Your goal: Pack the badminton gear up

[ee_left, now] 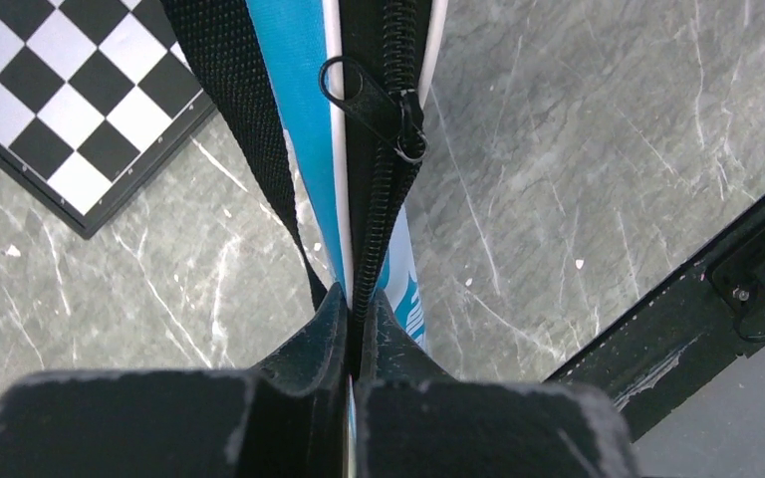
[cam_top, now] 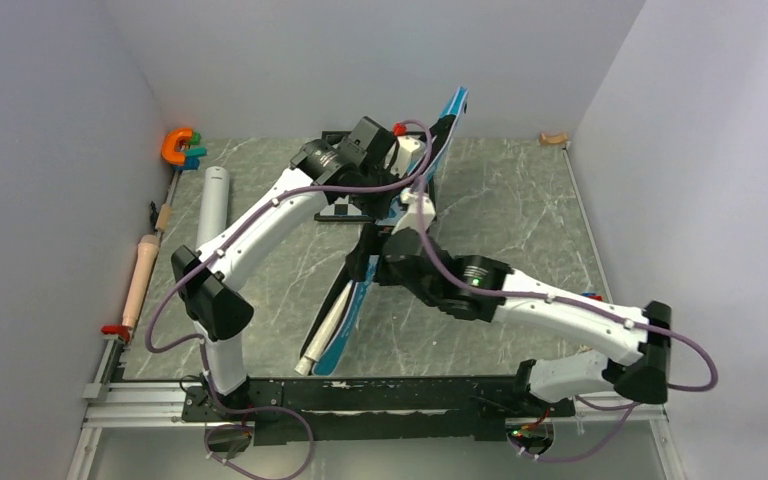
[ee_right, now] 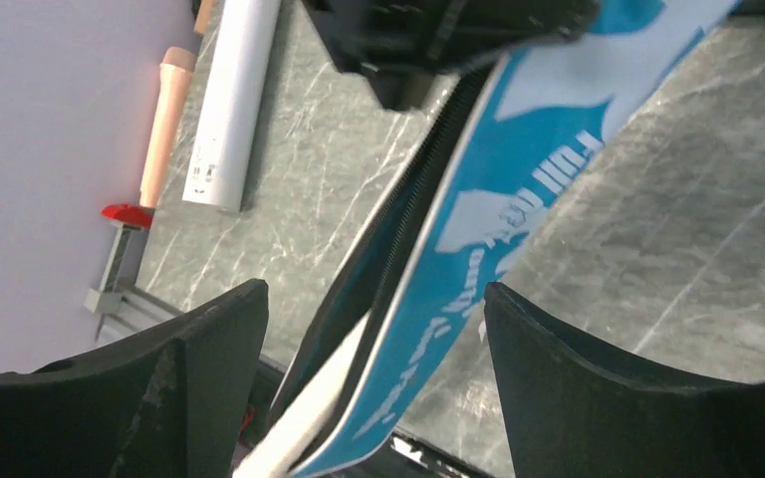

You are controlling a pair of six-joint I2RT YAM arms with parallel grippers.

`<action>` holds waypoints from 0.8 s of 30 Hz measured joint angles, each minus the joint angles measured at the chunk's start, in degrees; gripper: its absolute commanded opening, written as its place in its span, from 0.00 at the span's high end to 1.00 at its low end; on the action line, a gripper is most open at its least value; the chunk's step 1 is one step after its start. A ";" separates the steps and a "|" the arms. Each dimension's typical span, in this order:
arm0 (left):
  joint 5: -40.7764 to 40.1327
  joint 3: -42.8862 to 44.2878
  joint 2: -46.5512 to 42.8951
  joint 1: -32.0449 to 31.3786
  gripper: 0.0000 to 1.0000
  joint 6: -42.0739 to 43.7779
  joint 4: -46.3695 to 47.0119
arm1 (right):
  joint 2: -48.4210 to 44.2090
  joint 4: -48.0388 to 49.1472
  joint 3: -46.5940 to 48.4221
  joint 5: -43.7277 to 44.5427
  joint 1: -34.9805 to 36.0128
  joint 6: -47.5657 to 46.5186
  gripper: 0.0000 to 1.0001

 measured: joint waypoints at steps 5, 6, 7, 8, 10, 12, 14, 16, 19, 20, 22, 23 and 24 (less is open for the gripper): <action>-1.01 -3.28 -3.74 0.24 1.00 -2.75 -0.15 | 8.90 -0.66 7.13 9.70 4.52 -1.68 0.14; -1.07 -3.63 -4.48 0.39 1.00 -3.13 -0.17 | 10.43 -0.96 8.00 11.63 5.07 -1.86 0.14; -1.11 -3.96 -5.16 0.48 1.00 -3.41 -0.17 | 11.72 -1.25 8.66 13.35 5.57 -2.05 0.14; -1.14 -4.44 -6.10 0.57 1.00 -3.78 -0.07 | 13.00 -1.62 9.27 15.04 6.10 -2.25 0.14; -1.16 -4.90 -7.48 0.57 1.00 -4.00 -0.04 | 15.78 -3.19 10.84 18.43 6.99 -2.47 0.14; -1.27 -5.38 -8.85 0.48 1.00 -4.07 0.00 | 18.71 -4.37 12.83 21.31 7.78 -2.86 0.15; -1.77 -5.75 -9.88 0.44 1.00 -4.07 0.00 | 21.38 -4.63 14.80 24.76 8.70 -3.69 0.16; -1.88 -6.40 -10.78 0.66 1.00 -4.20 0.00 | 23.02 -4.46 16.28 26.38 9.46 -5.01 0.18; -1.84 -7.13 -11.61 0.66 1.00 -4.22 0.00 | 24.83 -4.13 17.94 28.00 10.19 -6.82 0.25; -1.90 -7.41 -11.89 0.72 1.00 -4.17 -0.04 | 25.29 -4.11 18.29 28.33 10.36 -7.23 0.28; -1.81 -8.17 -12.44 1.09 1.00 -4.17 0.07 | 25.66 -3.87 18.34 28.59 10.45 -7.80 0.36; -1.62 -8.59 -12.72 1.38 1.00 -4.20 0.07 | 25.68 -3.74 18.32 28.57 10.45 -7.87 0.40; -1.42 -8.96 -12.98 1.62 1.00 -4.20 0.20 | 25.68 -3.69 18.27 28.55 10.45 -7.89 0.45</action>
